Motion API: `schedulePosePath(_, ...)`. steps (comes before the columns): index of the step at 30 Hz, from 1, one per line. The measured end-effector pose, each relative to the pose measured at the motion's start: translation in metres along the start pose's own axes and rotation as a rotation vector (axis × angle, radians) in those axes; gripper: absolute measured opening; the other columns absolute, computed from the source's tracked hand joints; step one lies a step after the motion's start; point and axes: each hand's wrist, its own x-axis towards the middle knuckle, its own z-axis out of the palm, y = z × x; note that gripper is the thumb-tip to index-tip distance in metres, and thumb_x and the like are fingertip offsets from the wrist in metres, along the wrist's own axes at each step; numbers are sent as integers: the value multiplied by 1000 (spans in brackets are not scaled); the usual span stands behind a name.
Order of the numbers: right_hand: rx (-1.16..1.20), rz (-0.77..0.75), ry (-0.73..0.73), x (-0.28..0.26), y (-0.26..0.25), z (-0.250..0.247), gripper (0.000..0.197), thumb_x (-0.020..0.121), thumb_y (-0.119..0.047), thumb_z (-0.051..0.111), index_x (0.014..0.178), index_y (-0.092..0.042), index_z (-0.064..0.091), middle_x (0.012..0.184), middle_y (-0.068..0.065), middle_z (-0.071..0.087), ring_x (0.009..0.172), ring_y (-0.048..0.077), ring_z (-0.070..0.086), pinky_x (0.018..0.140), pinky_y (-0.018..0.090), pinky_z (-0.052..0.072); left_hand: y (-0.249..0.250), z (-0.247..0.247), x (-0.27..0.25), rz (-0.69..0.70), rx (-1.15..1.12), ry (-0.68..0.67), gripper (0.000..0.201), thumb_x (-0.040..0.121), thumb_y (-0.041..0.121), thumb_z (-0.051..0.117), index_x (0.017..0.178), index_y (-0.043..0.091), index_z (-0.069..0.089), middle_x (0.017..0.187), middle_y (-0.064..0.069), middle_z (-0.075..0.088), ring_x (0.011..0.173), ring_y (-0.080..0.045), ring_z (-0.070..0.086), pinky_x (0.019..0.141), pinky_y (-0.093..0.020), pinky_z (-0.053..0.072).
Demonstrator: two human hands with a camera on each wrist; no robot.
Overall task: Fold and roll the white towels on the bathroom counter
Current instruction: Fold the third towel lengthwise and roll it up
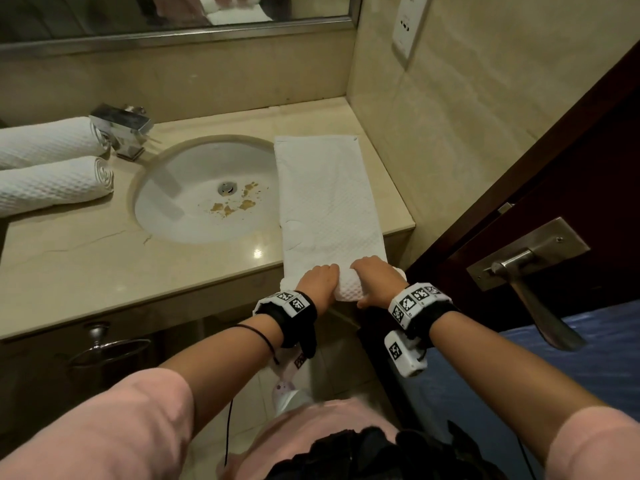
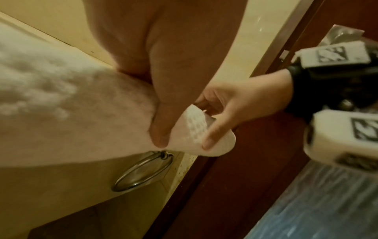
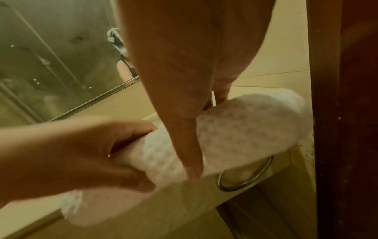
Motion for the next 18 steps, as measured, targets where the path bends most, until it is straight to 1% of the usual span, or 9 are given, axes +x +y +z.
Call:
schedulePosePath(1, -40, -24, 41, -2, 0, 6, 71, 60, -28, 87, 121, -14, 52, 118, 4, 56, 108, 23, 53, 91, 35, 46, -3, -3, 2, -6, -64, -17, 35, 88, 12, 57, 119, 4, 44, 117, -16, 56, 107, -32, 55, 88, -37, 43)
schedulePosePath(2, -76, -47, 84, -4, -1, 10, 69, 62, -25, 86, 121, -12, 52, 118, 5, 55, 107, 24, 52, 90, 35, 45, -6, -5, 5, -11, -117, -38, 40, 87, 15, 61, 120, 4, 43, 117, -16, 57, 106, -32, 56, 86, -36, 43)
schedulePosePath(4, -101, -51, 137, -4, -2, 14, 50, 72, -18, 77, 117, -11, 55, 116, 8, 58, 106, 26, 52, 89, 34, 43, -11, -11, 9, -24, -173, -80, 51, 82, 20, 69, 121, 5, 41, 115, -14, 57, 104, -30, 57, 81, -34, 44)
schedulePosePath(6, -63, 4, 131, 0, -4, 9, 35, 81, -15, 66, 114, -14, 55, 113, 7, 60, 104, 26, 55, 87, 34, 43, -12, -13, 10, -28, -191, -88, 53, 80, 21, 70, 121, 7, 40, 113, -12, 57, 102, -29, 57, 78, -33, 44)
schedulePosePath(7, -19, 43, 106, 3, -5, 5, 36, 81, -15, 65, 115, -14, 53, 111, 7, 61, 103, 26, 56, 86, 34, 44, -11, -11, 9, -26, -181, -71, 48, 81, 19, 68, 119, 7, 41, 112, -11, 57, 102, -28, 57, 78, -33, 46)
schedulePosePath(9, 64, 95, 47, 8, -5, -4, 45, 79, -12, 69, 117, -13, 45, 108, 10, 59, 99, 29, 59, 80, 36, 45, -8, -4, 2, -4, -82, 31, 37, 82, 12, 62, 114, 9, 44, 113, -11, 54, 101, -27, 54, 82, -35, 47)
schedulePosePath(12, 88, 118, -42, 15, -1, -13, 55, 74, -14, 77, 118, -15, 43, 111, 10, 59, 100, 27, 58, 80, 35, 46, -6, 6, -5, 34, 127, 135, 37, 81, 9, 61, 116, 7, 47, 119, -13, 48, 105, -28, 47, 86, -34, 42)
schedulePosePath(14, 104, 130, -67, 20, 2, -14, 59, 72, -17, 80, 120, -17, 46, 115, 7, 58, 105, 25, 57, 82, 32, 45, -6, 3, -4, 43, 156, 133, 34, 85, 6, 57, 117, 6, 47, 119, -14, 49, 107, -29, 46, 87, -34, 40)
schedulePosePath(18, 89, 124, -44, 22, 5, -8, 60, 68, -23, 84, 121, -17, 56, 121, 5, 59, 112, 23, 54, 93, 30, 44, -10, -9, 7, 62, 35, 64, 30, 89, 9, 56, 117, 7, 45, 117, -14, 54, 107, -29, 50, 87, -35, 43)
